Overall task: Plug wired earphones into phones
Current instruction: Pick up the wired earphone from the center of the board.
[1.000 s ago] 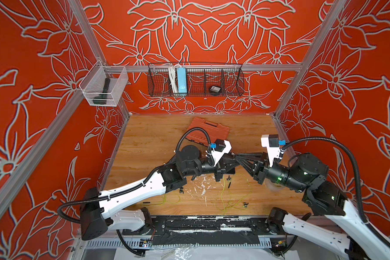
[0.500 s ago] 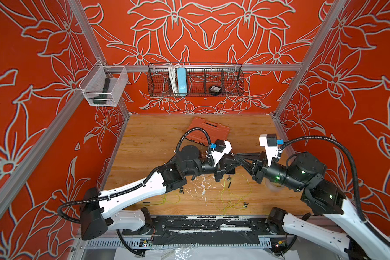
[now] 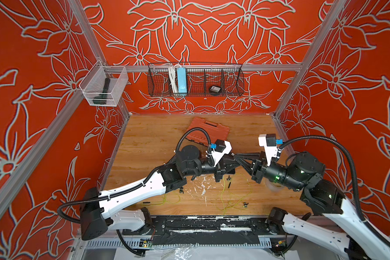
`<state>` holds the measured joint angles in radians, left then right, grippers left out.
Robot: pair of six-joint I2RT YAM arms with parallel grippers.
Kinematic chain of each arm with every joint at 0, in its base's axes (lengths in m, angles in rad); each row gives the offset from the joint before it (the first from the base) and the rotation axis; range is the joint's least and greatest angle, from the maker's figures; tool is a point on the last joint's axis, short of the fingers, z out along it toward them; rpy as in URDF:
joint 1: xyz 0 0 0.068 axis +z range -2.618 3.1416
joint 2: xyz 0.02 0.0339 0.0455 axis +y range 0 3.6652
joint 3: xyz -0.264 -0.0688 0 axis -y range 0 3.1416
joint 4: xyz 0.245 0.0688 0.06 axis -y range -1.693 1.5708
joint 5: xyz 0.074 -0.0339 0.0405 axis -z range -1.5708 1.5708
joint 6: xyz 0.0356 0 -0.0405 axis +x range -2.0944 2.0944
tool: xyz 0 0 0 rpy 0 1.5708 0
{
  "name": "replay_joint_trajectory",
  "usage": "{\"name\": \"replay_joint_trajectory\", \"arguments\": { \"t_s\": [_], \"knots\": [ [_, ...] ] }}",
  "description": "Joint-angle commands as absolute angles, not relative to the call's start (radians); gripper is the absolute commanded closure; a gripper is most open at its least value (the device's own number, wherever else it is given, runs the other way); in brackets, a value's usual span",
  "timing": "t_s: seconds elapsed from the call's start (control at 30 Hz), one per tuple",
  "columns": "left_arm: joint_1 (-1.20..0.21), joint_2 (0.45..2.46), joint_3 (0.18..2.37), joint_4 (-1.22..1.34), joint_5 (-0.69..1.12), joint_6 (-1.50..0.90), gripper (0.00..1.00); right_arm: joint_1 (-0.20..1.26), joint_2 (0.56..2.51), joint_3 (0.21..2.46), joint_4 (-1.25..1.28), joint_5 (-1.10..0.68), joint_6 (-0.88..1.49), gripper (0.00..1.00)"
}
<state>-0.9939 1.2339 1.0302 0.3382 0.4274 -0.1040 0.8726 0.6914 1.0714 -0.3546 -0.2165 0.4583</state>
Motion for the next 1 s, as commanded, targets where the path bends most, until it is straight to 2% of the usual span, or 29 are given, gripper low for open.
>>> {"name": "replay_joint_trajectory", "arguments": {
  "t_s": [0.0, 0.07, 0.1, 0.13, 0.2, 0.23, 0.33, 0.5, 0.7, 0.73, 0.83, 0.97],
  "knots": [
    [-0.988, 1.248, 1.057, 0.342, 0.431, -0.096, 1.00, 0.879, 0.682, 1.083, -0.338, -0.212, 0.464, 0.93],
    [-0.988, 1.255, 1.066, 0.331, 0.433, -0.095, 1.00, 0.879, 0.680, 1.082, -0.337, -0.208, 0.466, 0.93],
    [-0.989, 1.260, 1.072, 0.322, 0.433, -0.095, 0.93, 0.880, 0.680, 1.080, -0.337, -0.199, 0.466, 0.93],
    [-0.989, 1.263, 1.078, 0.315, 0.434, -0.094, 0.83, 0.880, 0.678, 1.080, -0.340, -0.186, 0.467, 0.94],
    [-0.989, 1.264, 1.086, 0.293, 0.433, -0.094, 0.53, 0.879, 0.671, 1.080, -0.354, -0.141, 0.461, 0.94],
    [-0.989, 1.261, 1.088, 0.282, 0.426, -0.094, 0.43, 0.879, 0.668, 1.081, -0.368, -0.108, 0.454, 0.94],
    [-0.989, 1.228, 1.086, 0.242, 0.373, -0.107, 0.26, 0.880, 0.667, 1.103, -0.465, 0.028, 0.424, 0.94],
    [-0.988, 1.121, 1.071, 0.124, 0.264, -0.158, 0.19, 0.879, 0.691, 1.125, -0.611, 0.270, 0.411, 0.94],
    [-0.974, 1.089, 1.121, -0.170, -0.144, -0.362, 0.20, 0.879, 0.629, 1.046, -0.716, 0.402, 0.468, 0.96],
    [-0.954, 1.121, 1.141, -0.217, -0.159, -0.410, 0.21, 0.879, 0.607, 1.028, -0.738, 0.422, 0.481, 0.96],
    [-0.881, 1.256, 1.193, -0.283, -0.039, -0.552, 0.18, 0.880, 0.551, 1.005, -0.807, 0.471, 0.516, 0.96],
    [-0.877, 1.479, 1.332, -0.378, -0.049, -0.642, 0.18, 0.879, 0.491, 0.991, -0.896, 0.505, 0.563, 0.96]
  ]
}}
